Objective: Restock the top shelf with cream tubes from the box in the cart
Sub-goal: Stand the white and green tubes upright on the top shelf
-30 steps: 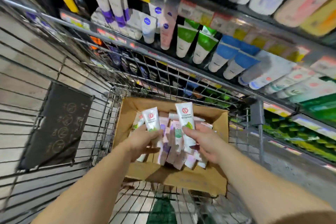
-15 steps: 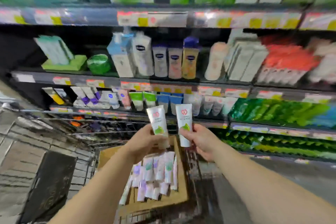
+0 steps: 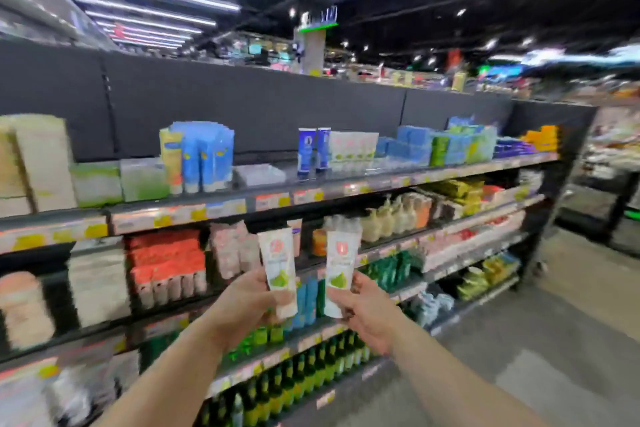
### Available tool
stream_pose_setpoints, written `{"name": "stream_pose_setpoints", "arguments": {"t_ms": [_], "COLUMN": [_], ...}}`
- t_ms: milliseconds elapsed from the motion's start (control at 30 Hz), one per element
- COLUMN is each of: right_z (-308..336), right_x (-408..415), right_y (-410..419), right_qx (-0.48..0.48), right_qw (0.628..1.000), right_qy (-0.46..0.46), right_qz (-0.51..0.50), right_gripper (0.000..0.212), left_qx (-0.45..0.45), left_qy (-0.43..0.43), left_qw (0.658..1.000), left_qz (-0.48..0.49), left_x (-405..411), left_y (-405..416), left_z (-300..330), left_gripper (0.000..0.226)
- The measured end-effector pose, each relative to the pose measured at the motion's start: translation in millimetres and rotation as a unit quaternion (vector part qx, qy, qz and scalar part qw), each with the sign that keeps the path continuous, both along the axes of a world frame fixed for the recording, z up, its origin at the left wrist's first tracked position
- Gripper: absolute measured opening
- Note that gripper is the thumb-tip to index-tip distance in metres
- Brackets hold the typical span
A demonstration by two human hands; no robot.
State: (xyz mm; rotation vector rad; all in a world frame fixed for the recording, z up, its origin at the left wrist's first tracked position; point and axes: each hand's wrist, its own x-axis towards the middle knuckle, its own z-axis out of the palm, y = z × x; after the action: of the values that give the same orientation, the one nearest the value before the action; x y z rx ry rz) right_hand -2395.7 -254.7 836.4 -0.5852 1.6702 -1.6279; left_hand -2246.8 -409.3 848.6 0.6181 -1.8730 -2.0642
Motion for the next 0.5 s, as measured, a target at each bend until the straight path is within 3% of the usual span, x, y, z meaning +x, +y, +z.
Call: {"name": "stream_pose_setpoints", "arguments": {"t_ms": [67,233,333,500], "right_z": [16.1,28.8,29.7,41.2], "right_x": [-37.2,-112.0,-159.7,-247.4], "right_y": [31.1,74.4,72.6,36.7], "right_qx": [-0.021,-0.030,-0.010,-0.011], "right_qw": [0.999,0.995,0.990,0.984], "right_qy": [0.022,0.059,0.100,0.140], "right_qz": [-0.033,-0.080,-0.096,-0.110], "right_gripper": [0.030,0.030,0.036,0.019], "left_qx": [0.002,-0.040,-0.049,-0.092], "left_qy": [0.018,0.017,0.026,0.035], "left_qw": [0.999,0.998,0.998,0.995], "left_qz": [-0.036,-0.035,-0.032,-0.025], "left_x": [-48.2,-147.5,-194.7,-273.7], "left_y": [17.6,38.1,33.6,-5.5], "left_z": [18.0,35.8,37.9,44.1], "left_gripper": [0.050,0.034,0.028,0.022]}}
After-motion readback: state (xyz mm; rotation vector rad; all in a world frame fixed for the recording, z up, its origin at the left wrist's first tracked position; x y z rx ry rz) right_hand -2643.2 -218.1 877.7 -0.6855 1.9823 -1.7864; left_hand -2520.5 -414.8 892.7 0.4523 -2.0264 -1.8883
